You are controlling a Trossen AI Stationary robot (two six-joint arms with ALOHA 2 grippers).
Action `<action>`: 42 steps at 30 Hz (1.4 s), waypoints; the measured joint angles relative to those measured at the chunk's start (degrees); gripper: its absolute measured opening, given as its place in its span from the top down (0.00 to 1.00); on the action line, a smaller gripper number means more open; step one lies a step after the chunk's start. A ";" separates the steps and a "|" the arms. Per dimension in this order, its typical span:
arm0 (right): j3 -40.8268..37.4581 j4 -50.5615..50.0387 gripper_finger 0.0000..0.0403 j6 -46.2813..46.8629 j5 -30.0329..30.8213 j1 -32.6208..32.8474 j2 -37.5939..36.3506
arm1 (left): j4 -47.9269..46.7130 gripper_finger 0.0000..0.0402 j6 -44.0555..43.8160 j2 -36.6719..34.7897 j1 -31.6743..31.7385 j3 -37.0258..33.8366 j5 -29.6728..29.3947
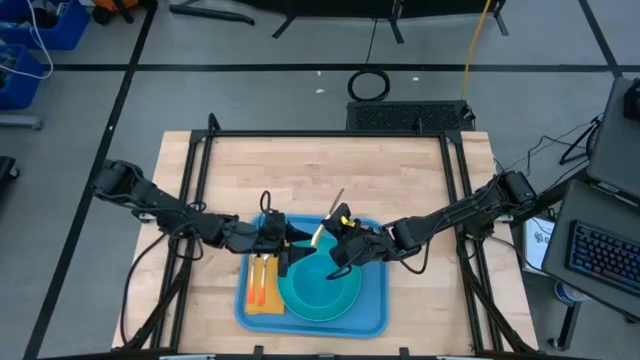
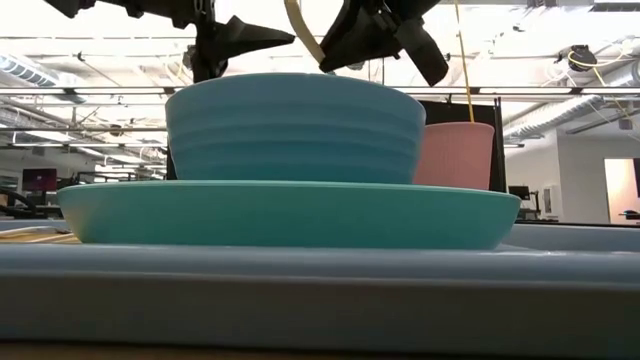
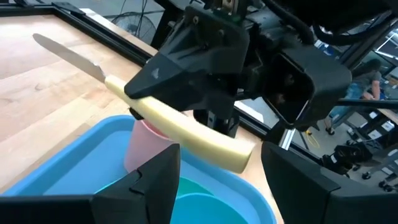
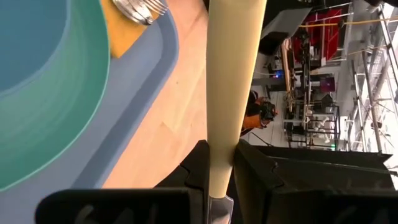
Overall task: Set up tray
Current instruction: Put the yellow knife on the yellow napkin to the right of the orange spoon
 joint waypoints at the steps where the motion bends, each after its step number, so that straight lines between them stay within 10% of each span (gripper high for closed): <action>1: 0.00 -0.12 0.91 0.00 -0.04 0.00 0.00 | -0.09 0.43 0.08 0.09 0.08 0.00 0.01; 34: -0.02 0.08 0.91 0.20 -1.27 -0.04 0.00 | -3.47 0.43 -0.44 0.09 1.44 0.02 -1.24; 42: -0.02 -0.53 0.91 0.25 -1.74 0.02 0.00 | -3.75 0.63 -0.25 0.09 1.44 0.02 -1.04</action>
